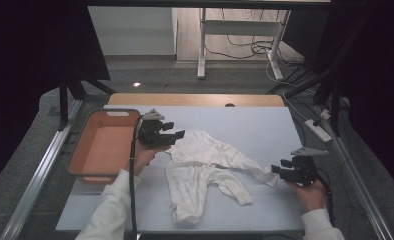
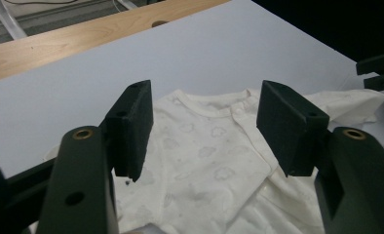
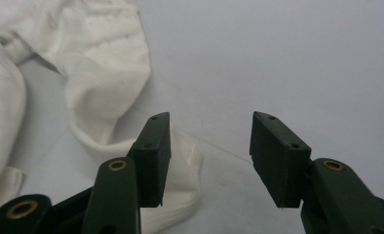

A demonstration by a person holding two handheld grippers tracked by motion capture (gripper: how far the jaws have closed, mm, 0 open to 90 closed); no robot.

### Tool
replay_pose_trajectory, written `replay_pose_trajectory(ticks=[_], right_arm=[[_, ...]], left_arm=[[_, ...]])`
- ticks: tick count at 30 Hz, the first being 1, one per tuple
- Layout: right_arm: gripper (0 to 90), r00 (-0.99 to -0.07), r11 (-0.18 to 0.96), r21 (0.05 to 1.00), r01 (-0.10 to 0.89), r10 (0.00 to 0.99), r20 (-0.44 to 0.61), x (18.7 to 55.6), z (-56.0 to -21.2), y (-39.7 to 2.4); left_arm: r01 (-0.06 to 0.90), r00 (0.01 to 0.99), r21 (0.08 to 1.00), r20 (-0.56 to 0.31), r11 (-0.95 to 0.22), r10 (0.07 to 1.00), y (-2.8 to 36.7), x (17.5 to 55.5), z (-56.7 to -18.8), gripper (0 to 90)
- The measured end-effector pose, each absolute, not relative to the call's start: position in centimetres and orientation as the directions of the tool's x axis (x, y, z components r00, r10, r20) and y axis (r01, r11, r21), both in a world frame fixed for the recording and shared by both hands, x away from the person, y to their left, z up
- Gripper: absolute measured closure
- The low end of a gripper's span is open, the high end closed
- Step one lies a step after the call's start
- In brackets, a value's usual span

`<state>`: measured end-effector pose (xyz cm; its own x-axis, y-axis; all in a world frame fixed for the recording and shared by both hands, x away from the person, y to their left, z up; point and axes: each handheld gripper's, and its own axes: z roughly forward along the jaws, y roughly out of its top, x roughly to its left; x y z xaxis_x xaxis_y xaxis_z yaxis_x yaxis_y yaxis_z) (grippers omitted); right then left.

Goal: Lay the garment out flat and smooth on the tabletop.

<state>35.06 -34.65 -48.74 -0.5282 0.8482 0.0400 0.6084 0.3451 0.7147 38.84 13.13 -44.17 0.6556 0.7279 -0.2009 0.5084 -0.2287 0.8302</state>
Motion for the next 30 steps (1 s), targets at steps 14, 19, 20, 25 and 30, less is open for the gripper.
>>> replay_pose_trajectory(ticks=[14, 19, 20, 25, 30], right_arm=[[80.9, -0.634, 0.477, 0.624, 0.62, 0.772, 0.039, 34.2, -50.7, -32.7], [83.7, -0.628, 0.494, 0.638, 0.591, 0.778, -0.019, 34.0, -50.2, -32.7], [83.7, -0.613, 0.48, 0.656, 0.582, 0.789, -0.034, 33.9, -49.8, -32.9], [83.7, -0.497, 0.366, 0.762, 0.534, 0.865, -0.068, 33.1, -47.3, -35.6], [83.7, -0.44, 0.313, 0.796, 0.518, 0.896, -0.066, 32.9, -46.4, -37.5]], left_arm=[[0.506, 0.656, 0.831, -0.197, -0.231, 0.729, 13.1, 38.8, -44.1, 38.5], [0.505, 0.656, 0.832, -0.195, -0.231, 0.729, 13.1, 38.8, -44.1, 38.5], [0.504, 0.655, 0.832, -0.195, -0.23, 0.73, 13.2, 38.8, -44.1, 38.5], [0.504, 0.647, 0.836, -0.2, -0.216, 0.736, 13.4, 38.8, -44.1, 38.6], [0.504, 0.648, 0.835, -0.196, -0.221, 0.736, 13.3, 38.8, -44.1, 38.5]])
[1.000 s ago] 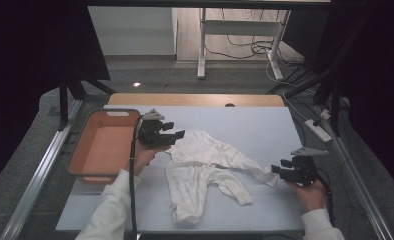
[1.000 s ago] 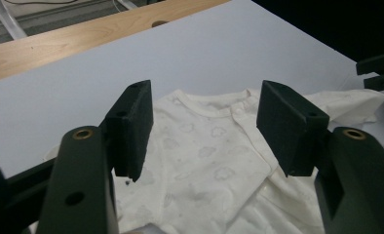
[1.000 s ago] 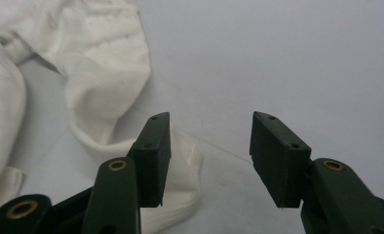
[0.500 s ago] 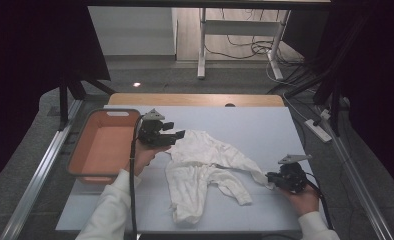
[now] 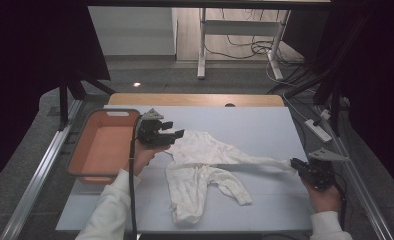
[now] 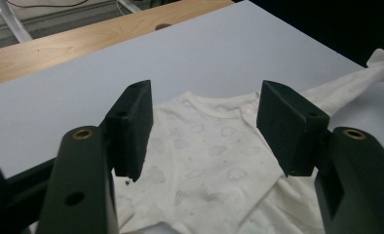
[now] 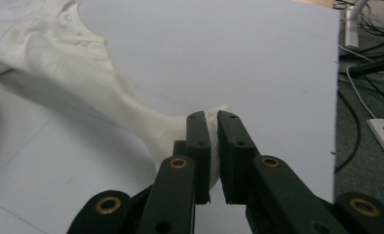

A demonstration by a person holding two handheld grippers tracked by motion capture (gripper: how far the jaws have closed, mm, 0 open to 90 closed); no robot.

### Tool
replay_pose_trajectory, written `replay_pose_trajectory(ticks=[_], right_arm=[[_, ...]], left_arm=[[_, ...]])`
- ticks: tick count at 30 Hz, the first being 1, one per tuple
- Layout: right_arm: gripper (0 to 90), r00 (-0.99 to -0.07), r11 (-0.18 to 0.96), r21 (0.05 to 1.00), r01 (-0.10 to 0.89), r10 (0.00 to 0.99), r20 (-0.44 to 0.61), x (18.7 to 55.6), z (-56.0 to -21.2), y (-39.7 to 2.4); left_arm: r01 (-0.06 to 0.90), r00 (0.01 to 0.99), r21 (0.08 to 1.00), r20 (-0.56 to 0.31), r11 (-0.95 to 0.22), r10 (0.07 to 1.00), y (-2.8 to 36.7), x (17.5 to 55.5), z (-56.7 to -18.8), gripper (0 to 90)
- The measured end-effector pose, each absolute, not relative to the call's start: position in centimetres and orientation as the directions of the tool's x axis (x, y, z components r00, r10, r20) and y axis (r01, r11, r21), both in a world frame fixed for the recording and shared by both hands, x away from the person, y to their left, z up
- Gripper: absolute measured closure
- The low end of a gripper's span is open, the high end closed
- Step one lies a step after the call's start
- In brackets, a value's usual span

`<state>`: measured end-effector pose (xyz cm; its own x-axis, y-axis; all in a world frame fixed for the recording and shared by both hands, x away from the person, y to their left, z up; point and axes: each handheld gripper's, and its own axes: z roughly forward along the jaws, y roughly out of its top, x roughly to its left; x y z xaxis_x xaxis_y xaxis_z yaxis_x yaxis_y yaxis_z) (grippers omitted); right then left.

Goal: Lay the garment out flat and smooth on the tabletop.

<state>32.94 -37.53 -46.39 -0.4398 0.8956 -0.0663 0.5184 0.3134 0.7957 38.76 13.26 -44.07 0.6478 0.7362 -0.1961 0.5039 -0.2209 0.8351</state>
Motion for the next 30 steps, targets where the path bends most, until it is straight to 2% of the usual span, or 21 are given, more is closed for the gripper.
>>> replay_pose_trajectory(ticks=[3, 8, 11, 23, 30], right_arm=[[80.4, -0.428, 0.301, 0.777, 0.552, 0.902, -0.045, 33.3, -46.8, -37.9], [60.7, -0.423, 0.295, 0.78, 0.553, 0.905, -0.042, 33.4, -47.0, -37.5], [55.5, -0.445, 0.298, 0.791, 0.534, 0.895, -0.036, 33.3, -46.5, -36.8], [48.2, -0.562, 0.388, 0.762, 0.518, 0.826, -0.039, 36.3, -47.3, -31.2], [47.0, -0.593, 0.389, 0.758, 0.523, 0.805, -0.004, 37.7, -47.6, -29.3]], left_arm=[[0.505, 0.648, 0.834, -0.197, -0.221, 0.736, 13.2, 38.8, -44.1, 38.5], [0.508, 0.65, 0.832, -0.198, -0.225, 0.734, 13.2, 38.9, -44.2, 38.5], [0.508, 0.65, 0.832, -0.198, -0.225, 0.734, 13.2, 38.9, -44.2, 38.5], [0.517, 0.651, 0.823, -0.198, -0.237, 0.733, 12.7, 39.1, -44.6, 38.3], [0.524, 0.656, 0.813, -0.196, -0.252, 0.729, 12.2, 39.3, -45.1, 38.1]])
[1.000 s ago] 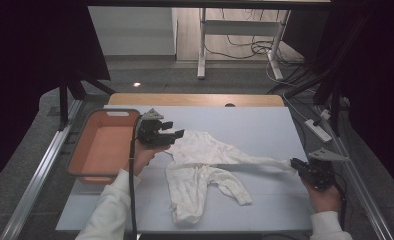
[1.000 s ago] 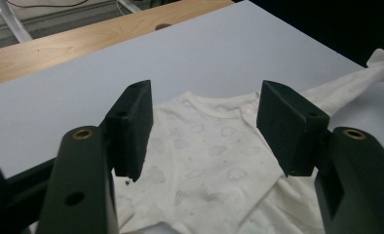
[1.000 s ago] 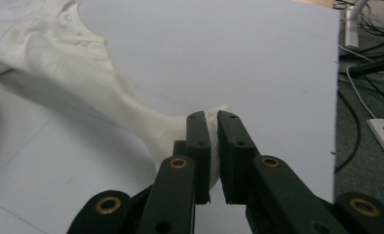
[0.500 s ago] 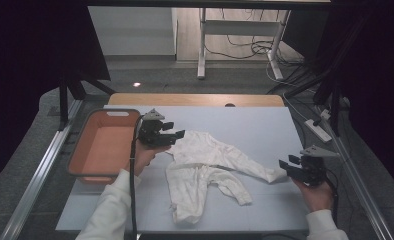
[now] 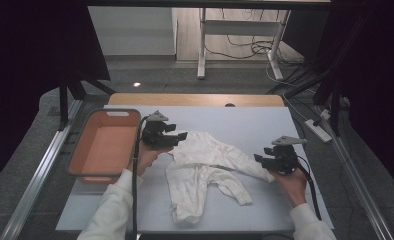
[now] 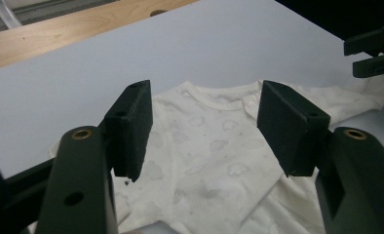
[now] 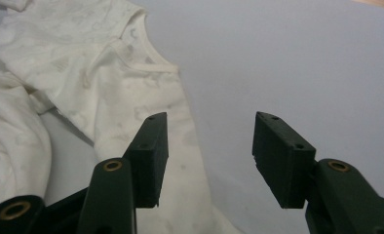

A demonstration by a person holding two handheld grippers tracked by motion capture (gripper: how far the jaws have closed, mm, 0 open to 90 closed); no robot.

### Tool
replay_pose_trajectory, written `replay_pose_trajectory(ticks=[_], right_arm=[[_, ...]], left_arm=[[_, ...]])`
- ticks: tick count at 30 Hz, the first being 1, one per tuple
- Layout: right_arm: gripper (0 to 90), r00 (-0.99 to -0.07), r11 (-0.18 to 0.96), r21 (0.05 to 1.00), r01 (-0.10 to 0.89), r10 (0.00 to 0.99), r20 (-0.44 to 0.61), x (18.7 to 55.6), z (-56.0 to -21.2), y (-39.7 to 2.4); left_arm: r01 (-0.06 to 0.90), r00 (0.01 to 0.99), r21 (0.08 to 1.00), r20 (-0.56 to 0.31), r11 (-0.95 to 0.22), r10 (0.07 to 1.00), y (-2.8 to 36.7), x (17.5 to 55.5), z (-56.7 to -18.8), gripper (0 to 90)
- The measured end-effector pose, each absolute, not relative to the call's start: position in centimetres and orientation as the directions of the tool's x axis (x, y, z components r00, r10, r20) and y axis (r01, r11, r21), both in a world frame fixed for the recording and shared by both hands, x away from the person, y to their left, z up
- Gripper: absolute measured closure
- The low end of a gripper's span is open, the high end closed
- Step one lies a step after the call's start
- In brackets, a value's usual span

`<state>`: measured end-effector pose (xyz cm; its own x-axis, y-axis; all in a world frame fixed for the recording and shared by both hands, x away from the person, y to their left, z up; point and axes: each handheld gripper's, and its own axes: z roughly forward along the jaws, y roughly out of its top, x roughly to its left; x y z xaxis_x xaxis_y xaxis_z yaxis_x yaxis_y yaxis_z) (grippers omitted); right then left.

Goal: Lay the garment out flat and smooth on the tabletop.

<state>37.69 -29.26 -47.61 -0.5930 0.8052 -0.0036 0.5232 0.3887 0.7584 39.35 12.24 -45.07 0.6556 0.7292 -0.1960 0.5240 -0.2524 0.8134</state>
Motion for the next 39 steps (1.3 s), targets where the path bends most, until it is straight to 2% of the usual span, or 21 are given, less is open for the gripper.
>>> replay_pose_trajectory(ticks=[16, 23, 29, 36, 39], right_arm=[[45.6, -0.613, 0.443, 0.68, 0.584, 0.79, 0.011, 41.1, -50.7, -26.2], [47.8, -0.622, 0.477, 0.651, 0.591, 0.783, -0.009, 41.3, -51.5, -25.7], [57.9, -0.635, 0.497, 0.645, 0.581, 0.772, -0.023, 41.1, -51.4, -25.6], [83.0, -0.653, 0.501, 0.642, 0.58, 0.757, -0.001, 41.1, -51.3, -25.6], [87.6, -0.662, 0.507, 0.645, 0.572, 0.749, -0.002, 41.1, -51.4, -25.6]], left_arm=[[0.528, 0.658, 0.809, -0.197, -0.259, 0.727, 12.0, 39.5, -45.3, 38.1], [0.519, 0.671, 0.816, -0.202, -0.256, 0.714, 11.7, 39.3, -45.1, 37.8], [0.515, 0.67, 0.819, -0.2, -0.253, 0.715, 11.9, 39.2, -44.9, 37.8], [0.518, 0.669, 0.817, -0.201, -0.254, 0.716, 11.9, 39.0, -44.9, 37.7], [0.518, 0.667, 0.816, -0.197, -0.258, 0.718, 12.0, 38.8, -44.9, 37.6]])
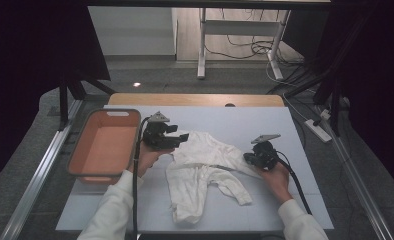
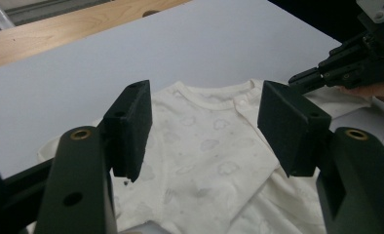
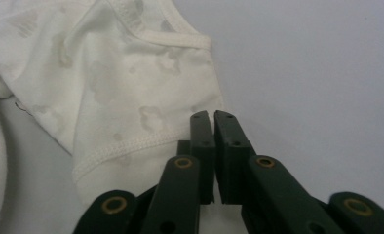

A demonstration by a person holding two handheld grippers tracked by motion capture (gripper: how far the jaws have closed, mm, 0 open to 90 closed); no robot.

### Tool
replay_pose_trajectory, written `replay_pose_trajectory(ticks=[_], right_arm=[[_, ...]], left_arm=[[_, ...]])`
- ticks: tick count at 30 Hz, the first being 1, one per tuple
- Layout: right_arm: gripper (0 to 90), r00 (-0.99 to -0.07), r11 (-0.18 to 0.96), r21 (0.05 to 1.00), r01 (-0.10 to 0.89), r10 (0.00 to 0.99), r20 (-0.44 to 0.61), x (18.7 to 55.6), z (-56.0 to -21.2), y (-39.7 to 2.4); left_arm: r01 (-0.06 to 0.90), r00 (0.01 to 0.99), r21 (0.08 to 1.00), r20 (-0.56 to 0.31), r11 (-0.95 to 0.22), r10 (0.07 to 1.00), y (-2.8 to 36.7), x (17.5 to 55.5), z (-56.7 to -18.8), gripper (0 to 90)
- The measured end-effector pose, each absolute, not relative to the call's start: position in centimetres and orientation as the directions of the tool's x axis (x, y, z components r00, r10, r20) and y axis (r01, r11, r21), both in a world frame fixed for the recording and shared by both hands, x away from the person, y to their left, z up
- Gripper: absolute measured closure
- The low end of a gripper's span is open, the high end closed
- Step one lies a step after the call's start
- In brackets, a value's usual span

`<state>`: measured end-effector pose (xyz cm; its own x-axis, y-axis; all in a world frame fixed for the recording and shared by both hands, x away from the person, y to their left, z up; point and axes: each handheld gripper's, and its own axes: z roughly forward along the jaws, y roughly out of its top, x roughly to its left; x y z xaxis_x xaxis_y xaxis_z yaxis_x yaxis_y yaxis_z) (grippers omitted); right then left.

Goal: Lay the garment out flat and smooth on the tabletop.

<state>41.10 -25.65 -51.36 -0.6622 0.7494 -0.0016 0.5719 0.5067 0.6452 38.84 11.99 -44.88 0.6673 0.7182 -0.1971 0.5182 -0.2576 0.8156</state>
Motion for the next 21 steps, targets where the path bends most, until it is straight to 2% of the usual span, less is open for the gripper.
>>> replay_pose_trajectory(ticks=[8, 14, 21], right_arm=[[89.6, -0.648, 0.496, 0.683, 0.536, 0.76, -0.043, 41.9, -50.3, -26.5], [89.6, -0.644, 0.453, 0.718, 0.529, 0.765, -0.008, 43.0, -48.9, -27.2], [89.6, -0.618, 0.47, 0.72, 0.511, 0.783, -0.073, 43.9, -48.2, -27.5]], left_arm=[[0.524, 0.657, 0.811, -0.193, -0.259, 0.729, 12.3, 38.1, -44.9, 37.5], [0.526, 0.646, 0.812, -0.188, -0.253, 0.74, 12.9, 37.5, -44.9, 36.8], [0.531, 0.641, 0.807, -0.184, -0.258, 0.746, 12.9, 37.4, -45.1, 36.8]])
